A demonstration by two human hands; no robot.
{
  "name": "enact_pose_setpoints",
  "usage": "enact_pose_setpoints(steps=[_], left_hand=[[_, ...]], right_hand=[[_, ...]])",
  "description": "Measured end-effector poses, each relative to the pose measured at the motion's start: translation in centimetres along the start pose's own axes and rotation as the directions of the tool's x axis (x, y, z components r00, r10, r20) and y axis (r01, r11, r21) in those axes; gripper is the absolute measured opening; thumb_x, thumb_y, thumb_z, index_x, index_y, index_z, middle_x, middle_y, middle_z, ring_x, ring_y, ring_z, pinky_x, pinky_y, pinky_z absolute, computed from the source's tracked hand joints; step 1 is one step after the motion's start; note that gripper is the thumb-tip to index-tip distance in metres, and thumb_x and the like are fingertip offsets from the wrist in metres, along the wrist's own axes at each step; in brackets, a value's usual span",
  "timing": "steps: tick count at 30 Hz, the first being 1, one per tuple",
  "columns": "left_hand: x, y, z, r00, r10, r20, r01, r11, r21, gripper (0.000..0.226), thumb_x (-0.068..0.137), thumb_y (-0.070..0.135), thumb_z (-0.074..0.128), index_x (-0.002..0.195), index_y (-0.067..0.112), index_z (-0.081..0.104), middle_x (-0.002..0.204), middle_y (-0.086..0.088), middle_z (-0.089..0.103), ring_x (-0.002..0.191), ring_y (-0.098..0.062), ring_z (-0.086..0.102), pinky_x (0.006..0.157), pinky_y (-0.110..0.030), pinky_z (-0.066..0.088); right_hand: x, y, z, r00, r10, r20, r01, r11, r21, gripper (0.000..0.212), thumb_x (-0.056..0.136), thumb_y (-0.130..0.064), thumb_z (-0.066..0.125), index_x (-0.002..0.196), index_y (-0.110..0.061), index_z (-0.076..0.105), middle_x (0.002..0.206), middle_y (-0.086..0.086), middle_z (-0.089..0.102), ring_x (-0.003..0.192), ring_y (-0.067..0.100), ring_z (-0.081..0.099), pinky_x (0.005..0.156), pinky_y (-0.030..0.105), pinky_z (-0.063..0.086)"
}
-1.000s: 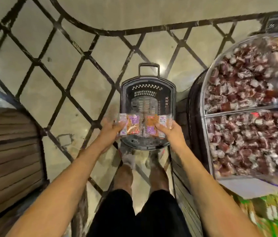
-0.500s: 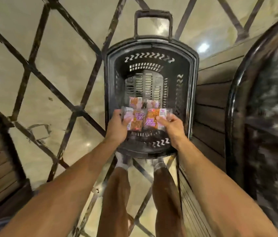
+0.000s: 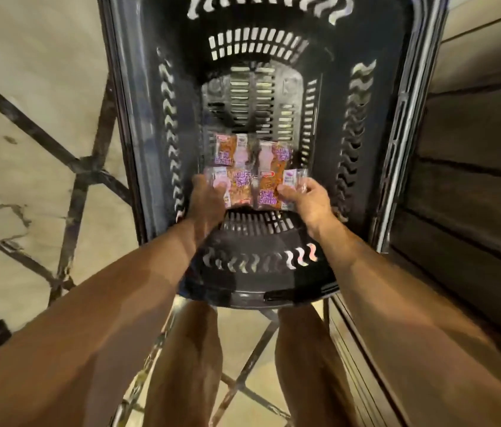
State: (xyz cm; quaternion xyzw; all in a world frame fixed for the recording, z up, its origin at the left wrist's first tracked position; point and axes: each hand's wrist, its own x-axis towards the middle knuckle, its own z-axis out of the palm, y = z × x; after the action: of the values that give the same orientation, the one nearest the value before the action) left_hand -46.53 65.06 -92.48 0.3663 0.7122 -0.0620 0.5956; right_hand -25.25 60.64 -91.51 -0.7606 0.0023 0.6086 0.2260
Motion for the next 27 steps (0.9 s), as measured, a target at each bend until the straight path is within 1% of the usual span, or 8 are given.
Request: enact_pose_setpoints(steps=[2, 5, 8, 11, 13, 16, 22, 27], left_hand=[[1.3, -1.0, 0.6, 0.994, -0.092, -0.063, 0.089, 0.995, -0.048, 0.040, 0.110, 0.023, 0.046, 0.146, 0.007, 0.039, 0.128, -0.014, 0.047, 0.116, -0.022, 0.046, 0.092, -0.028, 0.042], [2.7, -1.6, 2.0, 0.990, -0.075, -0.122, 0.078, 0.997, 0.017, 0.055, 0.108, 0.020, 0.053, 0.150, -0.008, 0.032, 0.150, -0.026, 0.045, 0.134, -0.034, 0.049, 0.108, -0.038, 0.040], [4.7, -1.8, 3.2, 0.981, -0.105, -0.164, 0.115, 0.992, 0.052, 0.043, 0.107, 0.014, 0.056, 0.139, -0.007, 0.039, 0.144, -0.023, 0.049, 0.132, -0.031, 0.051, 0.105, -0.030, 0.037], [6.1, -2.8, 4.0, 0.982, -0.097, -0.163, 0.108, 0.992, 0.061, 0.045, 0.105, 0.015, 0.058, 0.139, -0.009, 0.041, 0.141, -0.021, 0.049, 0.131, -0.030, 0.051, 0.109, -0.035, 0.040], [6.7, -3.8, 4.3, 0.978, -0.099, -0.185, 0.101, 0.995, 0.003, 0.032, 0.102, 0.015, 0.062, 0.126, -0.003, 0.051, 0.124, -0.012, 0.054, 0.116, -0.023, 0.055, 0.099, -0.035, 0.048], [6.5, -4.1, 4.4, 0.952, -0.100, -0.288, 0.109, 0.994, 0.014, 0.014, 0.098, 0.014, 0.069, 0.110, 0.007, 0.065, 0.102, -0.005, 0.060, 0.096, -0.018, 0.056, 0.075, -0.019, 0.037], [5.7, -4.4, 5.5, 0.889, 0.023, -0.457, 0.020, 0.996, 0.089, 0.012, 0.097, 0.018, 0.064, 0.101, 0.010, 0.071, 0.101, -0.009, 0.071, 0.098, -0.027, 0.066, 0.078, -0.030, 0.042], [5.7, -4.8, 4.8, 0.911, -0.003, -0.413, 0.026, 0.998, 0.050, 0.024, 0.100, 0.033, 0.065, 0.108, 0.011, 0.066, 0.104, -0.012, 0.074, 0.101, -0.028, 0.068, 0.085, -0.038, 0.051]], right_hand=[[0.9, 1.0, -0.1, 0.999, 0.046, 0.019, -0.046, 0.999, 0.026, 0.034, 0.085, 0.004, 0.080, 0.117, 0.002, 0.066, 0.103, 0.013, 0.077, 0.080, 0.015, 0.076, 0.075, 0.025, 0.062], [2.3, 2.3, -0.1, 0.997, 0.075, -0.018, -0.076, 0.996, -0.048, 0.042, 0.083, -0.006, 0.086, 0.120, 0.000, 0.067, 0.109, 0.012, 0.079, 0.097, 0.025, 0.077, 0.096, 0.035, 0.060], [3.4, 3.2, 0.6, 0.996, 0.082, -0.021, -0.084, 0.993, -0.087, 0.041, 0.083, -0.005, 0.085, 0.119, -0.002, 0.067, 0.111, 0.013, 0.078, 0.107, 0.031, 0.075, 0.100, 0.041, 0.058], [4.0, 3.0, 1.8, 0.995, 0.102, -0.012, -0.102, 0.994, -0.034, 0.043, 0.088, 0.008, 0.075, 0.128, 0.004, 0.059, 0.125, 0.019, 0.072, 0.113, 0.034, 0.071, 0.086, 0.031, 0.063], [4.9, 3.5, 2.5, 0.993, 0.116, -0.034, -0.116, 0.993, -0.013, 0.039, 0.089, 0.012, 0.072, 0.123, 0.004, 0.055, 0.125, 0.021, 0.068, 0.110, 0.033, 0.069, 0.075, 0.026, 0.063], [6.5, 4.7, 2.8, 0.991, 0.106, -0.084, -0.119, 0.980, -0.157, 0.035, 0.085, -0.003, 0.083, 0.110, -0.003, 0.058, 0.114, 0.014, 0.074, 0.107, 0.031, 0.072, 0.094, 0.043, 0.061], [7.3, 5.2, 2.8, 0.993, 0.023, -0.112, -0.070, 0.898, -0.434, 0.039, 0.087, -0.026, 0.085, 0.116, -0.015, 0.061, 0.110, 0.001, 0.073, 0.102, 0.021, 0.072, 0.097, 0.043, 0.059], [8.2, 4.9, 2.2, 0.992, 0.004, -0.128, -0.079, 0.806, -0.587, 0.046, 0.086, -0.042, 0.083, 0.115, -0.011, 0.063, 0.114, 0.005, 0.073, 0.105, 0.022, 0.070, 0.096, 0.041, 0.058]])
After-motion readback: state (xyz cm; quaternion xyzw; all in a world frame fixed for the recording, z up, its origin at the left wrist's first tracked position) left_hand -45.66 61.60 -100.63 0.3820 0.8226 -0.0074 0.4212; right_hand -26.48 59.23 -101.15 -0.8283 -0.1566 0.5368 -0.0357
